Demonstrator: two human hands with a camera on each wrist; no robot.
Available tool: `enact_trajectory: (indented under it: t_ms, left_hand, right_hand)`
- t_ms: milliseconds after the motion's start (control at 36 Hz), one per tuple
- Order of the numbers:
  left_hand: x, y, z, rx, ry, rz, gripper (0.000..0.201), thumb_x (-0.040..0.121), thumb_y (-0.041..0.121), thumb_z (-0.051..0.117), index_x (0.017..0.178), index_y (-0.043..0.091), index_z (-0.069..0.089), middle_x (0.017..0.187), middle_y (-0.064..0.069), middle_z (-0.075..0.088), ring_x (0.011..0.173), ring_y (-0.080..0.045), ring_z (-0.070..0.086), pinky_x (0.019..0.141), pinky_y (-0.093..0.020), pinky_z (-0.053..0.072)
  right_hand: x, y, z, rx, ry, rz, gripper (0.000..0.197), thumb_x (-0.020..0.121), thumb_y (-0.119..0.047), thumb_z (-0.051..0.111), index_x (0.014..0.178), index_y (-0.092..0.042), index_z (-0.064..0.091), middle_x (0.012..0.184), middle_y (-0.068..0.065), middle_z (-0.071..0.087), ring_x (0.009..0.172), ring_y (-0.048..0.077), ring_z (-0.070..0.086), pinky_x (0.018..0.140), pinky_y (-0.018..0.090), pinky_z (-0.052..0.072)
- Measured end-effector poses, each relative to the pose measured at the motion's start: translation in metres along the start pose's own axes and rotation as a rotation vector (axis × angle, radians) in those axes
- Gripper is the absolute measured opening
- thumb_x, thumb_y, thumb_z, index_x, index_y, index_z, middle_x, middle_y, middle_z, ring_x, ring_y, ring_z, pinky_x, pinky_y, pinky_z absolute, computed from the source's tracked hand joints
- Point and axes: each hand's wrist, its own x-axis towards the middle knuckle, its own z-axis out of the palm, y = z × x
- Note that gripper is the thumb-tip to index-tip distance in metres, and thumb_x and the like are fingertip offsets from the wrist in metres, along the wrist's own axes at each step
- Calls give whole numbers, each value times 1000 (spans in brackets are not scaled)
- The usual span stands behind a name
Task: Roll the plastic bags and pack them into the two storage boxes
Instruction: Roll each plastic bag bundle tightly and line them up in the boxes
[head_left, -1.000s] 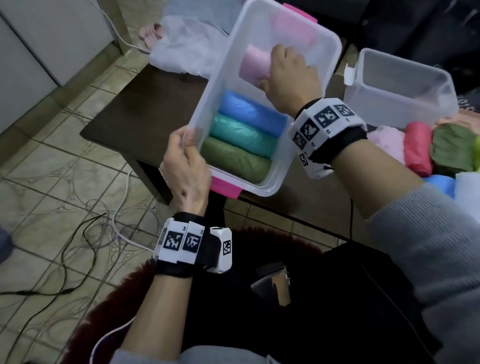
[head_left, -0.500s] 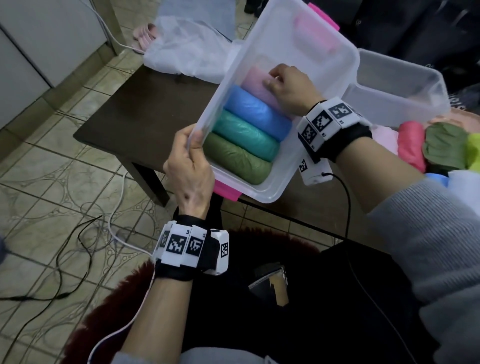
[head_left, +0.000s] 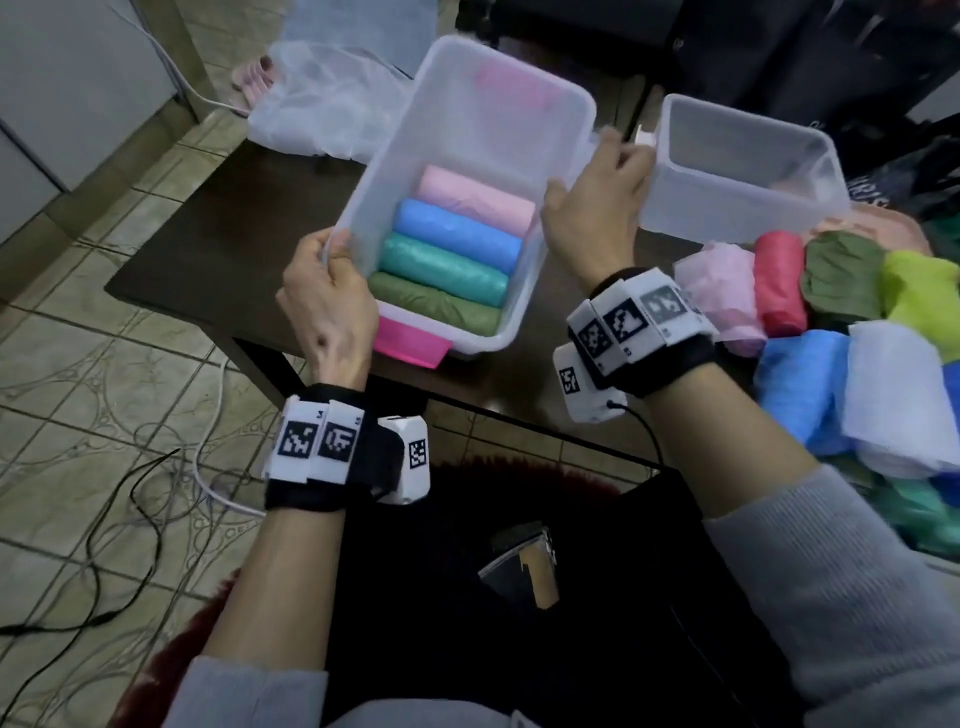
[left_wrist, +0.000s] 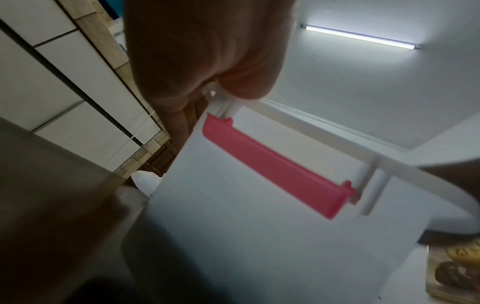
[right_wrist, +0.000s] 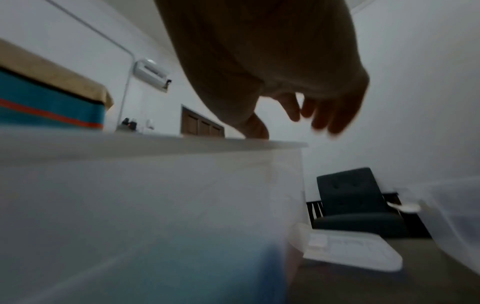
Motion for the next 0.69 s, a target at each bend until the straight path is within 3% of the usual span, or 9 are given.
enact_trajectory:
  t_ms: [56,111,167,222,333,389,444,556,694]
  left_hand:
    - [7,1,2,19,-17,-46,28,97,22,44,112,13,65,112,-6,67,105,-20,60,84,-17,40]
    - [13,3,4,34,-36,-83,29,96,23,43,113,14,66,115,-8,66,109,-22,59,90,-21,42]
    - [17,5,6,55,-52,-103,31,96,25,43,115,14,66,117,-9,66,111,-24,58,92,-23,42]
    - [19,8,9,74,-69,-114,34,96,27,43,117,12,65,119,-10,65,112,-25,58,93,-24,42]
    - [21,11,11,112,-84,-116,36,97,28,41,117,10,64,121,-14,63,114,-29,56,96,-29,44]
    - [21,12,11,155,-97,-106,36,97,26,39,121,9,62,126,-15,60,119,-29,52,97,-28,38]
    - [20,13,11,199,-90,-71,39,99,25,38,131,8,52,136,-14,52,127,-27,44,102,-26,29]
    - [6,21,10,283,38,278,49,94,17,42,140,1,35,149,-17,30,139,-31,26,114,-29,15]
    - [-44,53,30,10,41,768,38,87,-2,44,123,-5,53,130,-20,52,125,-27,46,108,-19,29]
  right_hand:
    - [-2,7,0,216,-182,110,45,97,-30,47,132,-4,40,134,16,42,118,29,49,96,34,42]
    - [-4,12,2,402,-270,169,30,97,-34,47,100,-6,59,95,12,62,80,24,62,63,31,54]
    - [-6,16,5,557,-313,228,31,97,-29,49,73,-10,56,63,5,56,48,16,53,43,25,45]
    - [-8,19,10,628,-314,239,29,97,-23,49,72,-11,56,58,2,52,43,14,48,42,23,43]
    - [-13,26,10,608,-308,201,19,96,-23,50,93,-9,63,62,-1,55,51,14,51,51,26,49]
    - [-16,34,3,519,-262,179,23,94,-26,52,104,-9,65,77,-3,61,71,15,57,74,32,53]
    - [-20,50,-8,361,-199,176,26,93,-26,52,110,-9,63,101,2,65,96,17,58,86,26,43]
    - [-40,94,-27,59,-57,237,29,90,-21,52,114,-4,53,121,14,54,114,29,49,92,32,36]
    - [-62,141,-47,-374,131,445,43,87,-20,50,124,0,41,131,21,39,122,36,37,91,44,39]
